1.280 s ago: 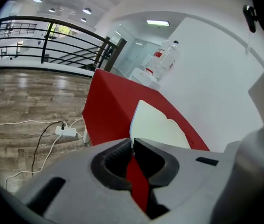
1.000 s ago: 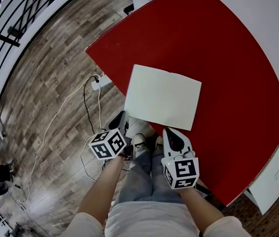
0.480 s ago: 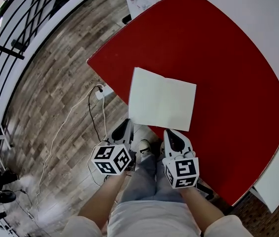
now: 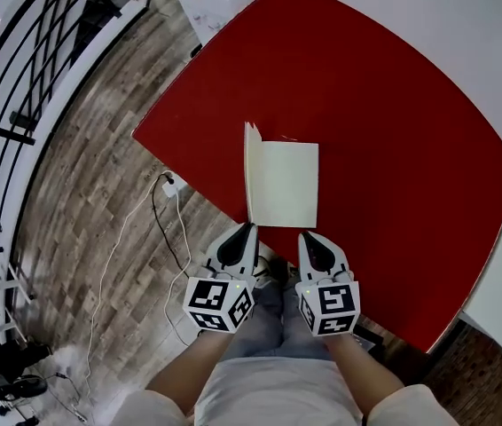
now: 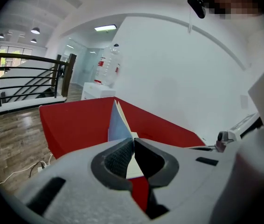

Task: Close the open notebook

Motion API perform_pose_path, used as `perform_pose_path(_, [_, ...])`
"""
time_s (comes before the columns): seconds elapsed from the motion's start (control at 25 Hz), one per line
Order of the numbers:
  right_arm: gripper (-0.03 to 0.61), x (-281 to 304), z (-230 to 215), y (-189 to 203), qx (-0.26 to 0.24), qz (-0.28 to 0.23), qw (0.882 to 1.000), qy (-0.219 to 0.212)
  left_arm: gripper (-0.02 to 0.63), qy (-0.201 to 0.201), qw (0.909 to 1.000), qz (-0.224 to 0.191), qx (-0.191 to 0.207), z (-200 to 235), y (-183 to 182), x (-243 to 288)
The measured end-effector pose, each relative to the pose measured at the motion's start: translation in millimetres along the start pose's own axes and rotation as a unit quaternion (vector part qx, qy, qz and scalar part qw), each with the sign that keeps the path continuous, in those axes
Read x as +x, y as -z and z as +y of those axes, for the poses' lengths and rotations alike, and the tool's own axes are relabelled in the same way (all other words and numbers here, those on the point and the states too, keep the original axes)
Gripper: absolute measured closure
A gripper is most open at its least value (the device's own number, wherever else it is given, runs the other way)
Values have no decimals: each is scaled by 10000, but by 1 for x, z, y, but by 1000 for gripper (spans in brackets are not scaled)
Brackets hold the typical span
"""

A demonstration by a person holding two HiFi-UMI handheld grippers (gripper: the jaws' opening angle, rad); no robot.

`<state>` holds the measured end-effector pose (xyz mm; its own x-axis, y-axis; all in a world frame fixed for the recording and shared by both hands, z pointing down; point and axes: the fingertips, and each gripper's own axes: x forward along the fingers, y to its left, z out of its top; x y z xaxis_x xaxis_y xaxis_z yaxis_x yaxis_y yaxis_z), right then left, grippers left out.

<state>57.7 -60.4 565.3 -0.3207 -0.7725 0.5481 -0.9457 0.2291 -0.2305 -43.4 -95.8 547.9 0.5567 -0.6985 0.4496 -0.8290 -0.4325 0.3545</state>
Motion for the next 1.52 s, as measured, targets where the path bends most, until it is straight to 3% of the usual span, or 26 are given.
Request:
perform_pose_path(0.28, [574,-19,-32,10,204,8,9993,317,589,429,9982,310,267,-46,18,32])
perform_pose_path(0.68, [574,-21,-58,23,372,152,9975,577,588,656,9919,853,675,-69,53,77])
perform_pose_path(1.12, [574,-29,-84,37,550,253,9953,758,586,485,9808,1642,934,-72,105,113])
perform_pose_path(1.52, [574,-34,-95,49,633,318,9946,761,586,327,9770,1888,941,-72,123,124])
